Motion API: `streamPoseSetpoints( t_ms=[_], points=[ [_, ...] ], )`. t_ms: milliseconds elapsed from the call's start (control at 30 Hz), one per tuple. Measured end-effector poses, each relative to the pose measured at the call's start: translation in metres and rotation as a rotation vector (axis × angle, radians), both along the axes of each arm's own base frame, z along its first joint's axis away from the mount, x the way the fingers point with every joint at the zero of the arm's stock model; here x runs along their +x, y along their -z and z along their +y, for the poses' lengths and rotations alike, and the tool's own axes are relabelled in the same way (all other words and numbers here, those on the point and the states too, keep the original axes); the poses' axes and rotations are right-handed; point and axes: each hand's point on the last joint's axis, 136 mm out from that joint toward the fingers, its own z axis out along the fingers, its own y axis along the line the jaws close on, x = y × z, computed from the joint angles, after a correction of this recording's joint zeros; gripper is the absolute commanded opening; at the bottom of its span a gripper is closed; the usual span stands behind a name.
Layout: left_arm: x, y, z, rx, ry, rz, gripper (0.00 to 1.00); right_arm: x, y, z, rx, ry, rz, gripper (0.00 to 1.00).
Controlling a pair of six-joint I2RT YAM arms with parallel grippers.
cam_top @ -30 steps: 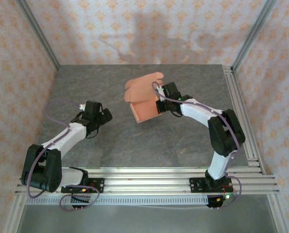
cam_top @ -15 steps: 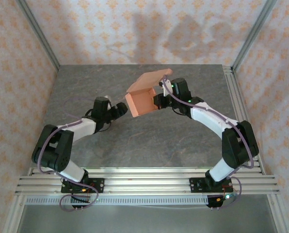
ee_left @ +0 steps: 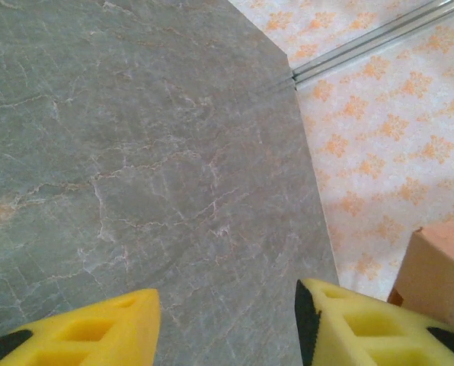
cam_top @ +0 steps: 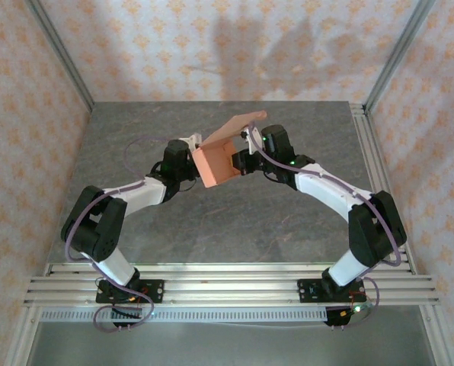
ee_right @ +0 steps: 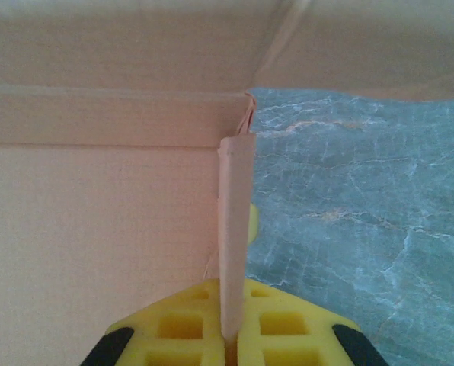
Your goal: Fold the paper box
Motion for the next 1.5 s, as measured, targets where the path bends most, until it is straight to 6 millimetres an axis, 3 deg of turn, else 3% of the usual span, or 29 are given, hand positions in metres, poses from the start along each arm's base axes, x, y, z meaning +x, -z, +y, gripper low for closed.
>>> streamPoseSetpoints(
  t_ms=[300, 533, 833, 1300, 1500],
  points=[
    [0.005, 0.001, -0.001, -0.015, -0.013, 0.017, 0.47, 0.007, 0.002, 0.004, -0.164, 0.026, -0.114, 0.08],
    [0.012, 0.018, 0.004, -0.048, -0.056, 0.089, 0.47, 0.018, 0.016, 0.012, -0.279, 0.063, -0.156, 0.06],
    [0.017, 0.024, 0.006, -0.058, -0.080, 0.119, 0.50, 0.024, 0.020, 0.012, -0.328, 0.107, -0.183, 0.01],
    [0.015, 0.030, 0.008, 0.009, -0.071, 0.092, 0.59, 0.019, 0.017, -0.005, -0.320, 0.146, -0.181, 0.01],
    [0.007, 0.055, 0.025, 0.041, -0.112, 0.143, 0.62, 0.024, 0.013, -0.023, -0.321, 0.185, -0.182, 0.01]
  ],
)
